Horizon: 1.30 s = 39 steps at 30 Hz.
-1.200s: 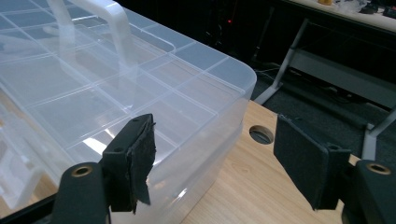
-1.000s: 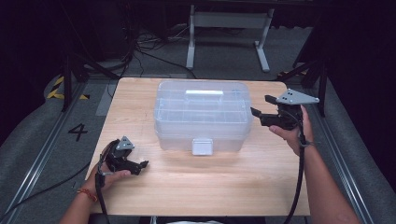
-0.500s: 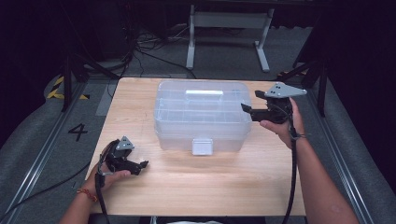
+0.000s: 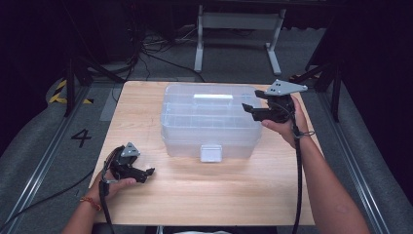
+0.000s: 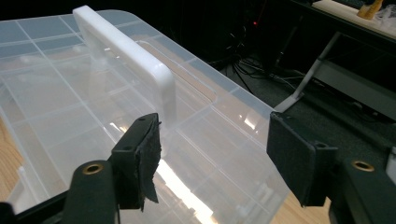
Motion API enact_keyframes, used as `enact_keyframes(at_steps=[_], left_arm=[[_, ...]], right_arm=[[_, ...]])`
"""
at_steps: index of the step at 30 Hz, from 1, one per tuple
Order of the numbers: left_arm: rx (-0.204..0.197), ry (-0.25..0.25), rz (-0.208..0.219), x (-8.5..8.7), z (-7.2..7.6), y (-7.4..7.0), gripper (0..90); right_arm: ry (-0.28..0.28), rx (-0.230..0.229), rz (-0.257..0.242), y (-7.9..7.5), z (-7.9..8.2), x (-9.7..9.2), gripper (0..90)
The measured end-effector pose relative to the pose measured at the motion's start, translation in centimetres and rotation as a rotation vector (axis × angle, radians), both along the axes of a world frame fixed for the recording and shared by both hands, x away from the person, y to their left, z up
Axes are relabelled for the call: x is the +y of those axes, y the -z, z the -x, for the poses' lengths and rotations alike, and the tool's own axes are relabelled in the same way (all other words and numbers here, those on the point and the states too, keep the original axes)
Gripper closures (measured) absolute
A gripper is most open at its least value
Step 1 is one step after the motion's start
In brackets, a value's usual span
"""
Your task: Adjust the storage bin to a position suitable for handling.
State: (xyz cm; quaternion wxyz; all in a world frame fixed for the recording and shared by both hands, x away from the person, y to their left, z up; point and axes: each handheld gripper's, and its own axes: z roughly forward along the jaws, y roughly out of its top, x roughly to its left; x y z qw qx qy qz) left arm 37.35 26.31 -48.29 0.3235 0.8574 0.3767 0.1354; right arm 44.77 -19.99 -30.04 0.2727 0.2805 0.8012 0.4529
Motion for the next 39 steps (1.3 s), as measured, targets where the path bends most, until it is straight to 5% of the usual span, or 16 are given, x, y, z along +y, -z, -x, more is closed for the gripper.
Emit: enact_keyframes(at_steps=[23, 39], left_arm=[[-0.004, -0.001, -0.002, 0.0, 0.0, 0.0, 1.0], [-0.004, -0.002, 0.0, 0.0, 0.1, 0.0, 1.6]], right_arm=[[-0.033, 0.03, 0.038, 0.3, -1.4, 3.8, 43.9], [-0.042, 0.052, 0.116, 0.2, -2.2, 5.8, 60.9]])
